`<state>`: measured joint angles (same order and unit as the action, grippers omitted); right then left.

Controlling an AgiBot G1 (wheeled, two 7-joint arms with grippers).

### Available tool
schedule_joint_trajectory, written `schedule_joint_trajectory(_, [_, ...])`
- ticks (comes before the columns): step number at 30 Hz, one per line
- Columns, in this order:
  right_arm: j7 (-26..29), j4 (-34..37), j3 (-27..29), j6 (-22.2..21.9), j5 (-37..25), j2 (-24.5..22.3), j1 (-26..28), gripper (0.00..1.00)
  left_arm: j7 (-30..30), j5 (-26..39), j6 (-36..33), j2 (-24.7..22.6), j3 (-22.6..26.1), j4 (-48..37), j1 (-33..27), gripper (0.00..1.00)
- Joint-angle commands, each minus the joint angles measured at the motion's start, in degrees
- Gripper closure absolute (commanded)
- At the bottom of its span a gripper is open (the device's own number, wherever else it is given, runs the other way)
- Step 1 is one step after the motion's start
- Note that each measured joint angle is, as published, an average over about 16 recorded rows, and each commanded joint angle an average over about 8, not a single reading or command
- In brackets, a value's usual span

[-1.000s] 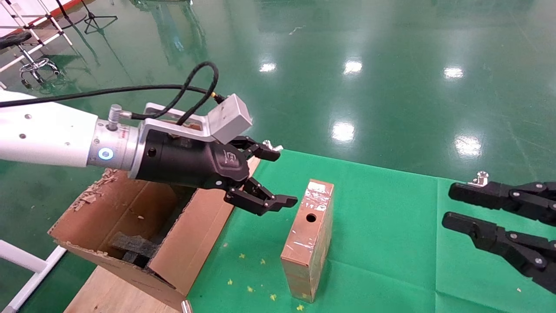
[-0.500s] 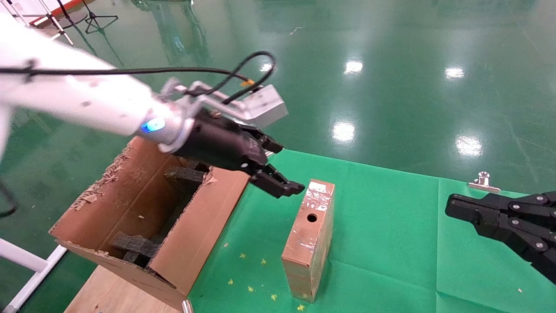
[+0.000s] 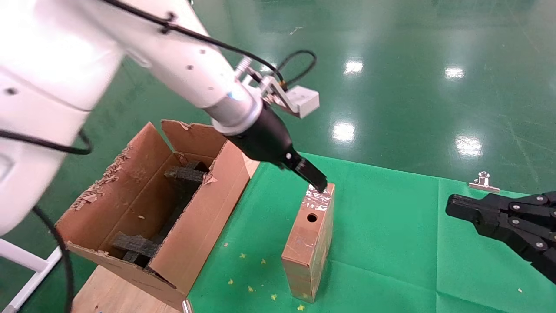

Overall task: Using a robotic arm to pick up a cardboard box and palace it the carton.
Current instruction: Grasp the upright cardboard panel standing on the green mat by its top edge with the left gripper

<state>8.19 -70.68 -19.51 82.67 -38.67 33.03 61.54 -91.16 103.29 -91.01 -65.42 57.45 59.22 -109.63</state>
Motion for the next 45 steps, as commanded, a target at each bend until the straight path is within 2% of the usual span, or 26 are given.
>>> schedule_joint_trajectory(1, [0.0, 0.0, 0.0, 0.0, 0.0, 0.0, 0.0, 1.0, -2.1, -0.9, 0.0, -1.9, 1.9, -2.9, -1.1, 0.0])
schedule_joint_trajectory(10, [0.0, 0.0, 0.0, 0.0, 0.0, 0.0, 0.0, 1.0, -5.4, -6.1, 0.3, -7.6, 10.2, -8.2, -1.9, 0.0])
schedule_joint_trajectory(20, [0.0, 0.0, 0.0, 0.0, 0.0, 0.0, 0.0, 1.0, -5.5, -6.8, 1.7, -9.8, 15.9, -8.9, -1.7, 0.0])
schedule_joint_trajectory(21, [0.0, 0.0, 0.0, 0.0, 0.0, 0.0, 0.0, 0.95, -5.3, -6.9, 1.8, -9.8, 16.1, -8.9, -1.7, 0.0])
schedule_joint_trajectory(23, [0.0, 0.0, 0.0, 0.0, 0.0, 0.0, 0.0, 0.7, -5.1, -7.2, 2.0, -9.7, 16.3, -9.0, -1.8, 0.0])
schedule_joint_trajectory(24, [0.0, 0.0, 0.0, 0.0, 0.0, 0.0, 0.0, 0.58, -5.0, -7.2, 2.0, -9.7, 16.4, -9.1, -1.8, 0.04])
schedule_joint_trajectory(25, [0.0, 0.0, 0.0, 0.0, 0.0, 0.0, 0.0, 0.45, -5.0, -7.3, 2.1, -9.7, 16.4, -9.1, -1.9, 0.13])
schedule_joint_trajectory(28, [0.0, 0.0, 0.0, 0.0, 0.0, 0.0, 0.0, 0.08, -5.0, -7.4, 2.1, -9.7, 16.4, -9.1, -1.9, 0.5])
schedule_joint_trajectory(29, [0.0, 0.0, 0.0, 0.0, 0.0, 0.0, 0.0, 0.0, -5.0, -7.4, 2.1, -9.7, 16.4, -9.1, -1.9, 0.63])
schedule_joint_trajectory(31, [0.0, 0.0, 0.0, 0.0, 0.0, 0.0, 0.0, 0.0, -5.0, -7.3, 2.1, -9.7, 16.4, -9.1, -1.9, 0.88])
schedule_joint_trajectory(32, [0.0, 0.0, 0.0, 0.0, 0.0, 0.0, 0.0, 0.0, -5.0, -7.3, 2.1, -9.7, 16.3, -9.1, -1.9, 0.97])
schedule_joint_trajectory(33, [0.0, 0.0, 0.0, 0.0, 0.0, 0.0, 0.0, 0.0, -5.1, -7.3, 2.1, -9.7, 16.3, -9.0, -1.9, 1.0])
schedule_joint_trajectory(45, [0.0, 0.0, 0.0, 0.0, 0.0, 0.0, 0.0, 0.0, -5.2, -7.0, 2.0, -9.6, 16.1, -8.9, -1.8, 1.0])
